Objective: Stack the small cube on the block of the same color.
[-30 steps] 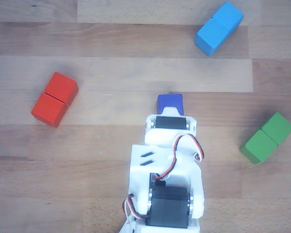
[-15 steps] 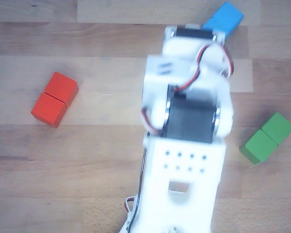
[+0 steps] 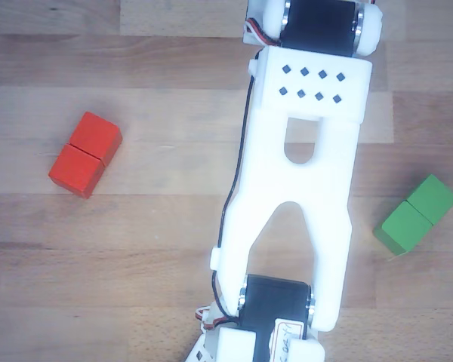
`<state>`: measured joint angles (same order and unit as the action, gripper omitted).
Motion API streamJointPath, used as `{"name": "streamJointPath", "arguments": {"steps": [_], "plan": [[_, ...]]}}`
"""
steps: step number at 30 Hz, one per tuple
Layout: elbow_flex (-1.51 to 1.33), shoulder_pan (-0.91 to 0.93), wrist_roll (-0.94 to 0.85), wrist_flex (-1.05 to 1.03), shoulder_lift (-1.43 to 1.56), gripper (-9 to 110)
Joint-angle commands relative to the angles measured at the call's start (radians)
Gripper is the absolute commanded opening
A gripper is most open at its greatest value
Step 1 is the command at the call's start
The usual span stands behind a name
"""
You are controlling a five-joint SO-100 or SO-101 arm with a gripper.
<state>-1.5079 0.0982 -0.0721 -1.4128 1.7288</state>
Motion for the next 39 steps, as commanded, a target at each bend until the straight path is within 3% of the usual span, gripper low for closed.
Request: {"name": "streamJointPath", "arguments": {"steps": [1, 20, 33, 39], "plan": [[0.1, 0.0, -0.008, -0.115, 0.002, 1], [0.104, -0.012, -0.006, -0.158, 0.008, 1], [0.112, -0.393, 0.002, -0.17, 0.011, 0], [0.101, -0.193, 0.003, -0.176, 0.011, 0]]}}
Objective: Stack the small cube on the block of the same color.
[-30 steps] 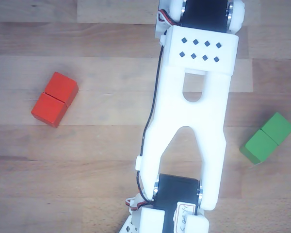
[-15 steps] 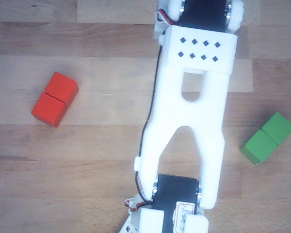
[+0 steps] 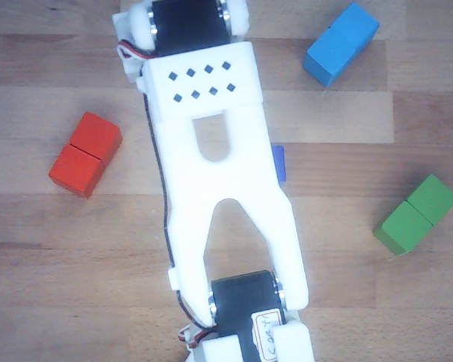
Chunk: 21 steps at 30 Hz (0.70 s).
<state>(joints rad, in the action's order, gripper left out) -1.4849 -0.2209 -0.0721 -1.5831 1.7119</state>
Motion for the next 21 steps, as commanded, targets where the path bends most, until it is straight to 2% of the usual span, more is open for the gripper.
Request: {"name": "streamJointPath", "arguments": {"steps": [1, 6, 10, 14, 21], "plan": [[0.078, 0.183, -0.003, -0.006, 0.028, 0], [0.078, 0.456, -0.008, -0.006, 0.026, 0], [0.078, 0.56, -0.008, -0.005, 0.028, 1], [0.078, 0.523, -0.008, 0.005, 0.029, 1], [0.078, 0.207, 0.003, -0.005, 0.031, 1]]}}
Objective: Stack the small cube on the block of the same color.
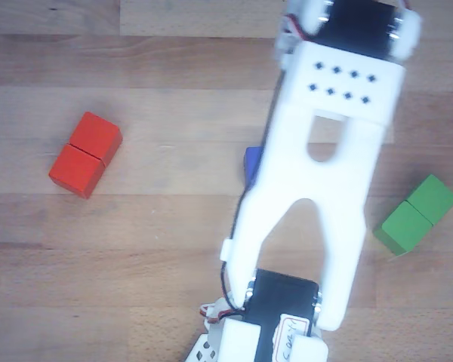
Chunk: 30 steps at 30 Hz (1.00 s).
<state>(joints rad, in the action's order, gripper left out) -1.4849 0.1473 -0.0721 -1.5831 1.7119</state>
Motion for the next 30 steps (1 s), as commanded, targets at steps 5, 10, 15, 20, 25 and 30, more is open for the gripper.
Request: {"name": "streamJointPath", "arguments": {"steps": [5, 10, 15, 20, 25, 30], "plan": [[0.078, -0.391, 0.003, -0.005, 0.031, 1], [0.078, -0.446, 0.003, -0.005, 0.029, 0], [0.078, -0.252, -0.003, -0.005, 0.029, 0], [0.078, 0.032, -0.006, 0.011, 0.028, 0], [0.078, 0.164, -0.006, 0.014, 0.018, 1], [0.078, 0.031, 0.003, 0.014, 0.018, 1]]}}
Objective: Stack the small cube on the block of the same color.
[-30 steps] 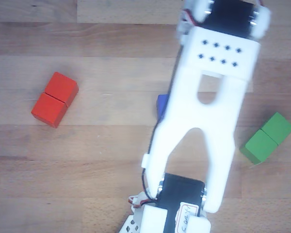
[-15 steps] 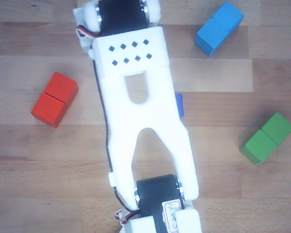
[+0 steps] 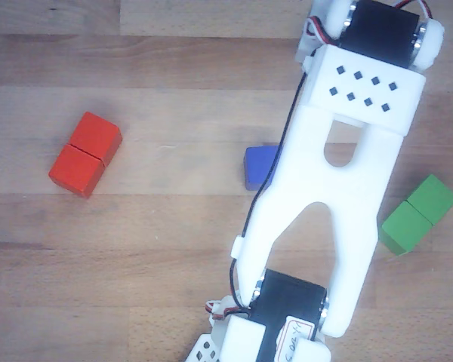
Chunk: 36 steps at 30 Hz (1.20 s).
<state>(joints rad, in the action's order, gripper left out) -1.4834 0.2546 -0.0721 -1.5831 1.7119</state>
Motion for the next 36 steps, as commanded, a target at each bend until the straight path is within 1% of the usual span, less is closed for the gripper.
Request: {"name": "streamJointPath", "arguments": {"steps": [1, 4, 6, 15, 21, 26, 36], "plan": [[0.077, -0.124, 0.003, 0.014, 0.018, 1], [0.077, -0.256, 0.003, 0.014, 0.018, 0], [0.077, -0.299, 0.005, 0.014, 0.015, 0], [0.077, -0.299, 0.006, 0.032, 0.043, 0], [0.049, -0.224, 0.005, 0.201, 0.183, 0], [-0.17, -0.218, 0.003, 0.337, 0.328, 0], [-0.828, -0.218, -0.008, 0.658, 0.741, 0]]}}
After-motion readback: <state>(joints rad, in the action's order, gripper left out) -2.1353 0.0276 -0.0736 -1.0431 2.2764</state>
